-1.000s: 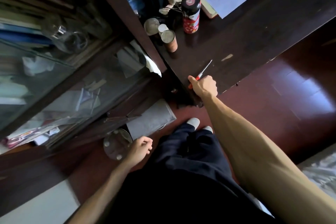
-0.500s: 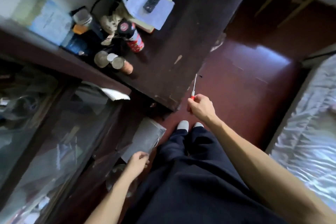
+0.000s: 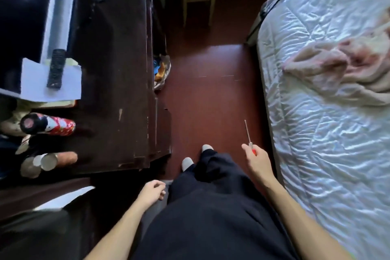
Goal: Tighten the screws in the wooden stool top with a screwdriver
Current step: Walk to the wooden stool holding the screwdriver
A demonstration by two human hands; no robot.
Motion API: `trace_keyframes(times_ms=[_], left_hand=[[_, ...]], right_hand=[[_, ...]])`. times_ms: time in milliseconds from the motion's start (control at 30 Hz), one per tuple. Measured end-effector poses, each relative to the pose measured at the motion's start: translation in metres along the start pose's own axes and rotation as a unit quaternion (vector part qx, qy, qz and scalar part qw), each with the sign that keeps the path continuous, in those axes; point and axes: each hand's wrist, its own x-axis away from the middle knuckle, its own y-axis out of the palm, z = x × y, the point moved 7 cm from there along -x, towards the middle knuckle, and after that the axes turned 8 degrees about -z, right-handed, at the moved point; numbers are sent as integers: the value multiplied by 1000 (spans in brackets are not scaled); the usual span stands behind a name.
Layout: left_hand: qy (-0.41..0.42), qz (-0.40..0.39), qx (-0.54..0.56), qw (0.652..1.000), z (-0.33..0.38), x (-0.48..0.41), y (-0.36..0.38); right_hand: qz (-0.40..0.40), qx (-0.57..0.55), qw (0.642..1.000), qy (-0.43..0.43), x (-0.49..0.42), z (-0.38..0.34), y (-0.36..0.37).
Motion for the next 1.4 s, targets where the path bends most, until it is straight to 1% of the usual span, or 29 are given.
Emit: trace_keyframes(times_ms=[67,133,267,367,467,600,767,900,1033,1133,1233,1300,1400], left_hand=[[8,-16,-29,999,36,-9,6],[23,-22,-48,998,77,-20,10],[55,-17,-63,996,157,-47,15],[61,-4,-60,996,202,-58,18],[59,22,-18,998,235,-66,10],[30,49,-6,998,254,-73,-3],[-24,58,17,998,266,-84,-22],[-40,65,22,997,307,-111,-48],[-31,59,13,998,385,-146,-80],[1,50,2,999,463,-172,-98],[38,43,-16,998,546,-193,-109],[72,33,-11,997,603,-205,-112],[110,39,-8,993,678,-220,-116]], right_hand=[[19,-6,1000,17,-4,19,-14],[21,-11,999,32,-15,31,-24],[11,-20,999,49,-50,34,-44],[-8,-26,997,67,-83,26,-62],[-30,-27,997,59,-116,-2,-80],[-39,-19,998,40,-162,-51,-103],[-40,-15,999,5,-223,-120,-124],[-37,-11,999,6,-278,-171,-133],[-7,-6,1000,0,-328,-221,-144],[12,-13,1000,0,-358,-255,-155],[12,-12,1000,-4,-387,-285,-163],[8,-12,1000,-16,-411,-303,-169],[-1,-11,1000,-21,-449,-327,-181]])
